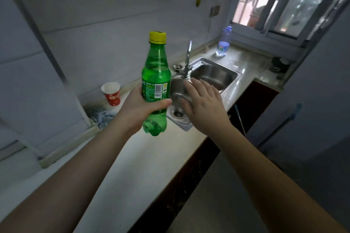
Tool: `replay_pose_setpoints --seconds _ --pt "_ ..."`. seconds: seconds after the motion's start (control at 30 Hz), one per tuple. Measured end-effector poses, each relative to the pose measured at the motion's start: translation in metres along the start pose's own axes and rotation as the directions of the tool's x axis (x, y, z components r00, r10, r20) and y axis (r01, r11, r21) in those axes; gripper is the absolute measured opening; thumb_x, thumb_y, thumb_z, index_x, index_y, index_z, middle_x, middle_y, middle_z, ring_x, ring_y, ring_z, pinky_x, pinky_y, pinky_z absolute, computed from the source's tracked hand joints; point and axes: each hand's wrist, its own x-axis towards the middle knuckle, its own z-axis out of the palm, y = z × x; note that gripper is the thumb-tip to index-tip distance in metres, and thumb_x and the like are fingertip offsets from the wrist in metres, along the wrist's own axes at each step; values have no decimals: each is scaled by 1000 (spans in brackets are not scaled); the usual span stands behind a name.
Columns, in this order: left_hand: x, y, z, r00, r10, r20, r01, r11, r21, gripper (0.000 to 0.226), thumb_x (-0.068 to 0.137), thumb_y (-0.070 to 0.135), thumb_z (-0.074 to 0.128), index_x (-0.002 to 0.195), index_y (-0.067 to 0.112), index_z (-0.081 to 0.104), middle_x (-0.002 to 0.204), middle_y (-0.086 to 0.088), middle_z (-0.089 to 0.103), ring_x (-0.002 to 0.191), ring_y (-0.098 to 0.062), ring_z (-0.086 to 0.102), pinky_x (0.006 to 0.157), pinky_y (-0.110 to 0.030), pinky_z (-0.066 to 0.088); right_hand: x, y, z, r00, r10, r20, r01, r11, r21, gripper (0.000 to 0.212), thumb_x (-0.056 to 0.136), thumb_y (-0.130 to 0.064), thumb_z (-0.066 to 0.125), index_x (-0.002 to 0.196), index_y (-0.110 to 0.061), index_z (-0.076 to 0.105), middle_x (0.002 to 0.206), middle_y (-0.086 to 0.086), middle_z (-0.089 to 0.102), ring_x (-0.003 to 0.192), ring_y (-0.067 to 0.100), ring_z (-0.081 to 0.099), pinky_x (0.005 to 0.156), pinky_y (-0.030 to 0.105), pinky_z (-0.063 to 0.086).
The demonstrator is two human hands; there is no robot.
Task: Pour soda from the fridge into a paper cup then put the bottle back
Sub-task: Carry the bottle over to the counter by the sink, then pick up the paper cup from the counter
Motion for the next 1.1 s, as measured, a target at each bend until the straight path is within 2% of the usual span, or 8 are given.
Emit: replay_pose_setpoints --seconds 0.1,0.2,0.3,0.47,0.63,0.83,0.97,1.1 --pt "6 -4 -22 998 7 -63 -5 1000 31 50 70 11 83 114 18 61 103 -1 72 94 -13 70 82 -30 55 28 -14 18 997 -65 45 63 997 35 58 94 -47 30 142 -17 41 145 8 45 135 28 38 111 48 30" --pt "12 -10 -45 990 -13 -141 18 999 32 54 71 16 84 119 17 60 104 -1 72 95 -14 69 80 -29 54 54 -26 38 986 -137 91 130 988 81 55 98 -47 32 146 -21 33 151 6 36 141 26 28 116 47 21" --pt "20 -18 -65 979 -25 -203 37 998 58 61 64 29 87 118 18 61 104 -2 72 96 -18 70 85 -37 55 79 -33 59 970 -206 130 189 973 135 55 99 -47 32 149 -24 26 155 3 29 144 24 20 117 42 12" --pt "47 -25 -84 942 -49 -332 60 998 20 72 57 30 89 122 16 62 109 -10 72 98 -32 70 89 -54 55 130 -34 93 931 -340 136 304 925 229 56 99 -49 33 149 -23 28 155 4 30 144 25 22 117 43 14" --pt "80 -32 -85 869 -78 -489 71 997 -34 55 58 14 85 111 11 69 100 -11 75 95 -30 72 92 -50 55 180 -32 131 866 -487 111 439 848 297 54 98 -46 38 146 -22 32 151 4 36 140 26 29 114 41 19" --pt "103 -54 -92 769 -107 -630 72 994 -81 63 54 8 88 113 10 64 91 3 76 92 -19 71 78 -32 57 221 -43 184 793 -595 133 512 769 383 53 96 -43 44 144 -20 34 149 4 39 137 26 33 112 42 24" --pt "113 -75 -100 699 -147 -700 105 989 -103 77 48 18 90 119 6 62 97 1 74 96 -20 70 87 -38 55 239 -51 222 757 -627 184 516 745 422 52 97 -41 44 144 -20 35 149 3 39 136 24 35 113 40 23" --pt "121 -96 -107 634 -188 -750 150 981 -119 77 47 15 93 117 8 62 98 0 74 94 -19 70 85 -40 55 252 -60 261 732 -634 250 499 748 439 51 96 -38 46 142 -18 38 143 4 45 132 24 40 111 41 28"
